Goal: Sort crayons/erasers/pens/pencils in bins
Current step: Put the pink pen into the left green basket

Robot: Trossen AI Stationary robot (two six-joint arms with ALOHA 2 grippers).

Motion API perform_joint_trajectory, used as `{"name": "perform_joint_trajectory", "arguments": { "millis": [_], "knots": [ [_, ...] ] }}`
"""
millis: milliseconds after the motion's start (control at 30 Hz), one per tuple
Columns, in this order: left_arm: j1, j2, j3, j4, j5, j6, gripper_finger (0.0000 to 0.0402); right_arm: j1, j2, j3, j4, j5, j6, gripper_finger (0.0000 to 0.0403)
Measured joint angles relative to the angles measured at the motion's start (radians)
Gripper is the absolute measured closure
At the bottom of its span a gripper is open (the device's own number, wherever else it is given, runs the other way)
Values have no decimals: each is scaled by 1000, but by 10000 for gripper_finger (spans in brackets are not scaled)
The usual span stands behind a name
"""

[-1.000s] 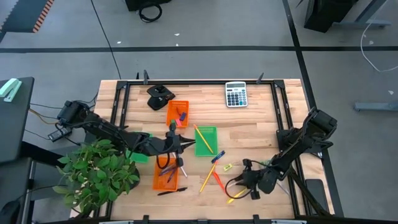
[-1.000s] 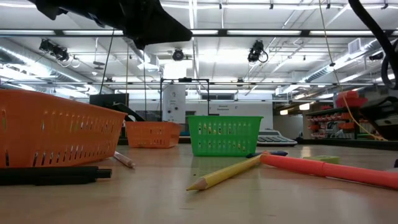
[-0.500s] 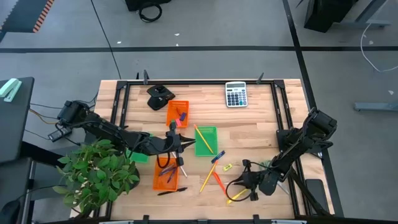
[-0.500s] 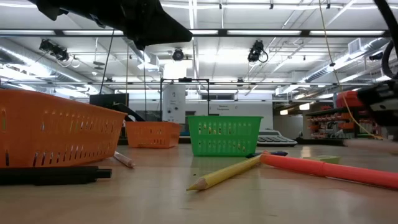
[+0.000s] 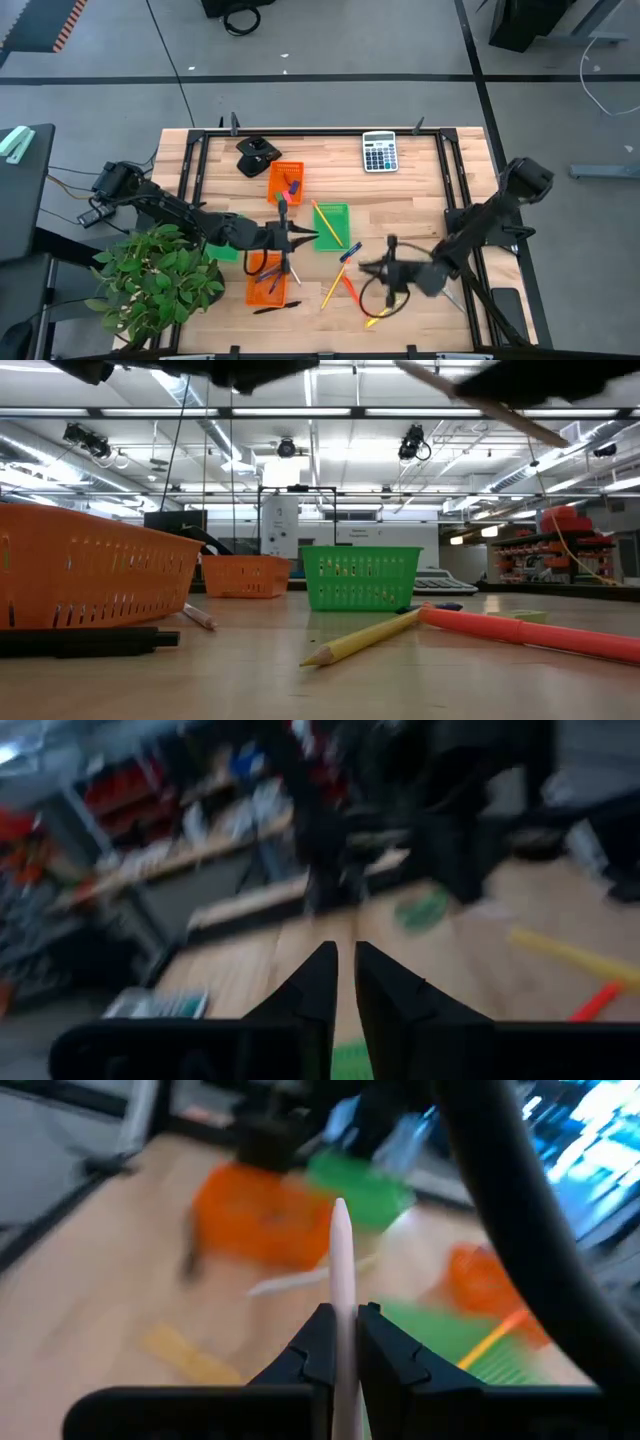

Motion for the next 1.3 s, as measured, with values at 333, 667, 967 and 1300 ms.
{"name": "perform_joint_trajectory", "arguments": {
  "millis": [333,667,967,1300],
  "knots": [
    [23,0,1,62,96,-7,279,-203,-188,99,3,-264,-291,370],
    [80,0,1,267,191,-62,182,-297,-191,103,145,-450,-419,368],
    [113,36,0,388,294,-57,186,-397,-187,103,167,-554,-423,365],
    [169,100,0,520,295,-67,204,-520,-180,103,149,-752,-368,363]
  ]
}}
